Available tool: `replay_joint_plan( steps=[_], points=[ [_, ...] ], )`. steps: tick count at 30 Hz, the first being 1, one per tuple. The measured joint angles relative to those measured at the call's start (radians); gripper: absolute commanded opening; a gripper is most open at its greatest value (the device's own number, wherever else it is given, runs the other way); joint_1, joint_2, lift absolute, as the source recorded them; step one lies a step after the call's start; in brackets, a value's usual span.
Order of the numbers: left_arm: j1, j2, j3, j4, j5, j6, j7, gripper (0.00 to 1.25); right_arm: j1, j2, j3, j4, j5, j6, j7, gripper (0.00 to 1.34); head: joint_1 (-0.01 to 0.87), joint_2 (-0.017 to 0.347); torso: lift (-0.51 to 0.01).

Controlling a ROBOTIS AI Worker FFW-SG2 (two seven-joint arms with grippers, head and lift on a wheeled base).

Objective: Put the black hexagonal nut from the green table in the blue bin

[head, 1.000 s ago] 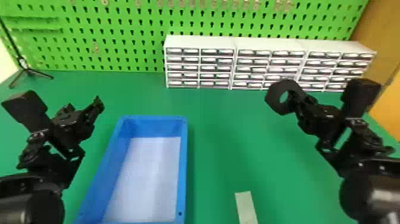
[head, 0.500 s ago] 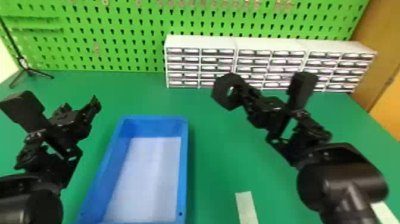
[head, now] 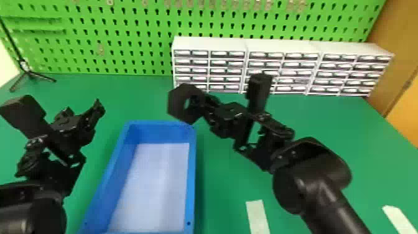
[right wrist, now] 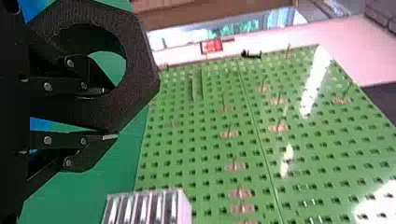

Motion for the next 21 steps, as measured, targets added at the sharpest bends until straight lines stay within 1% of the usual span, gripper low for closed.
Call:
replay_joint_plan(
  steps=[4,7,16,21],
  points=[
    [-0.006,0.000,0.000,0.005,0.000,-0.006,0.000,0.81,-0.039,-0.006,0.082,0.041,-0.031,-0.033,0.000,0.41,0.692,0.008,-0.097],
    [-0.011,0.000,-0.002,0.009,0.000,-0.011,0.000,0.81,-0.058,-0.006,0.122,0.067,-0.045,-0.055,0.001,0.41,0.692,0.008,-0.097],
    [-0.015,0.000,-0.004,0.015,0.000,-0.020,0.000,0.81,-0.093,0.009,0.199,0.118,-0.080,-0.064,0.002,0.42,0.692,0.008,-0.097],
    [-0.017,0.000,-0.007,0.017,0.000,-0.021,0.000,0.81,-0.124,0.015,0.249,0.150,-0.101,-0.058,0.016,0.42,0.692,0.008,-0.097]
  ],
)
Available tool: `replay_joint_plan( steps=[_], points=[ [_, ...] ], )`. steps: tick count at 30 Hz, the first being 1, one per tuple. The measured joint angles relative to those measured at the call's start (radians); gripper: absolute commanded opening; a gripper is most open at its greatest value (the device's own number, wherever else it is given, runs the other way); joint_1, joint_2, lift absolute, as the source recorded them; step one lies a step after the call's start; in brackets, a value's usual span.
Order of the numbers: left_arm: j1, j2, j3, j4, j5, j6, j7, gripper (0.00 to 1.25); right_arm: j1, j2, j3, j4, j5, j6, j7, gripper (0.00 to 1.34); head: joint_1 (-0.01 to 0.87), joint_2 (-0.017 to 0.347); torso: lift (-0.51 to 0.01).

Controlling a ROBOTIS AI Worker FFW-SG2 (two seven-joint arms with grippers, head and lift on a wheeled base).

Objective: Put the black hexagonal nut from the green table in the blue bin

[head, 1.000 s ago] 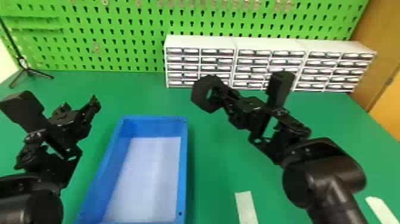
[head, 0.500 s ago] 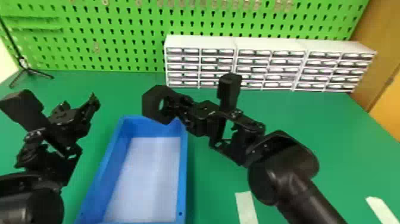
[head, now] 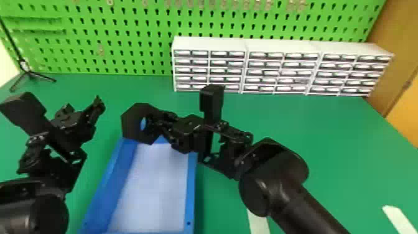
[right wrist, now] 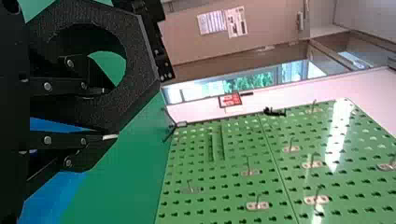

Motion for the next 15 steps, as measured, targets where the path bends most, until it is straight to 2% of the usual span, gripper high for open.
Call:
replay_joint_plan(
  steps=[7,15],
  points=[
    [-0.004,0.000,-0.005,0.004,0.001,0.000,0.000,0.81,-0.029,0.003,0.045,0.030,-0.023,0.000,0.010,0.47,0.692,0.008,-0.097],
    [-0.003,0.001,-0.005,0.004,0.001,-0.002,0.000,0.81,-0.027,-0.002,0.055,0.037,-0.027,0.004,0.010,0.70,0.692,0.008,-0.097]
  ],
)
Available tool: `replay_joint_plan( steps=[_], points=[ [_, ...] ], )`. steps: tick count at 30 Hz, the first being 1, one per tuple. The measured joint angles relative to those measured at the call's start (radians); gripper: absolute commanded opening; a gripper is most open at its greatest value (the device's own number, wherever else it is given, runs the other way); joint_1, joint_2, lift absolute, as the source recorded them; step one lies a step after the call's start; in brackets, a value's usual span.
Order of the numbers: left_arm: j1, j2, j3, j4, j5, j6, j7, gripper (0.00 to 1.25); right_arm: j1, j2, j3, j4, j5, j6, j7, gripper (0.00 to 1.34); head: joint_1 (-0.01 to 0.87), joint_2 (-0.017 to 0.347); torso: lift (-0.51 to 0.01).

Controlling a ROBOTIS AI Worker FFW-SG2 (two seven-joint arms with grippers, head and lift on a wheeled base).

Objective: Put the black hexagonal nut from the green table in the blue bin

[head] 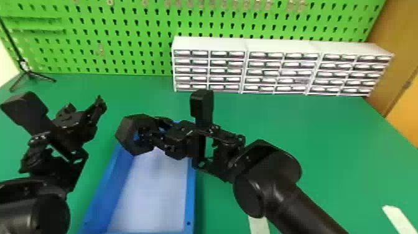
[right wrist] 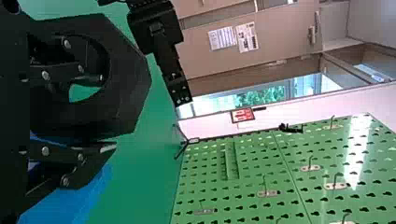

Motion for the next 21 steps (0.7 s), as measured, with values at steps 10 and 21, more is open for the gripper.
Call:
replay_joint_plan(
  steps=[10,21],
  points=[
    [0.002,0.000,0.001,0.000,0.002,0.000,0.000,0.81,0.018,-0.002,-0.021,0.004,0.007,0.027,0.000,0.74,0.692,0.008,-0.097],
    [0.005,0.000,0.000,0.000,0.004,-0.001,0.000,0.81,0.025,-0.005,-0.039,0.004,0.011,0.041,0.000,0.74,0.692,0.008,-0.097]
  ],
)
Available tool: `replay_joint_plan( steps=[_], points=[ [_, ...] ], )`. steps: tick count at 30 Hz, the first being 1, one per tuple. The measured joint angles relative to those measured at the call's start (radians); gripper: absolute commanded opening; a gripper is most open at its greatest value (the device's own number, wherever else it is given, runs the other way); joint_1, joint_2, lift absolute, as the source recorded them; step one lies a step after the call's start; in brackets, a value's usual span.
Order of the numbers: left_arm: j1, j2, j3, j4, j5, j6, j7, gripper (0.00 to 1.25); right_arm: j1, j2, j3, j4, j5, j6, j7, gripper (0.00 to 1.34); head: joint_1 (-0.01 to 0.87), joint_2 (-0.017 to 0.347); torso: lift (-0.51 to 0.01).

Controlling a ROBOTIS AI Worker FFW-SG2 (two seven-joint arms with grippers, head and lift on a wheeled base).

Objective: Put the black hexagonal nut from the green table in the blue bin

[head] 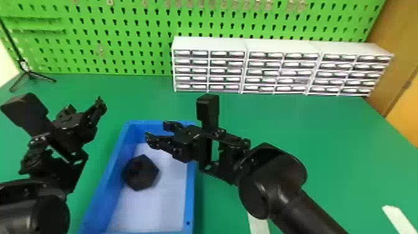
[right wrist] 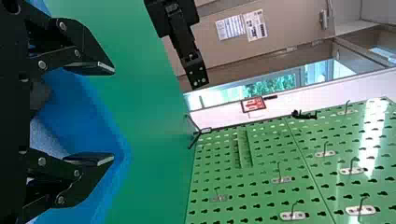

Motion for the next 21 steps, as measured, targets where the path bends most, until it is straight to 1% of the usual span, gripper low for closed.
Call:
replay_joint_plan(
  steps=[9,21],
  points=[
    [0.004,0.000,0.002,0.000,0.004,-0.002,0.000,0.81,0.022,0.004,-0.046,-0.009,0.020,0.000,0.003,0.76,0.692,0.008,-0.097],
    [0.017,0.000,0.008,0.000,0.007,-0.009,0.000,0.81,0.093,0.013,-0.172,-0.055,0.089,0.015,0.003,0.81,0.692,0.008,-0.097]
  ],
)
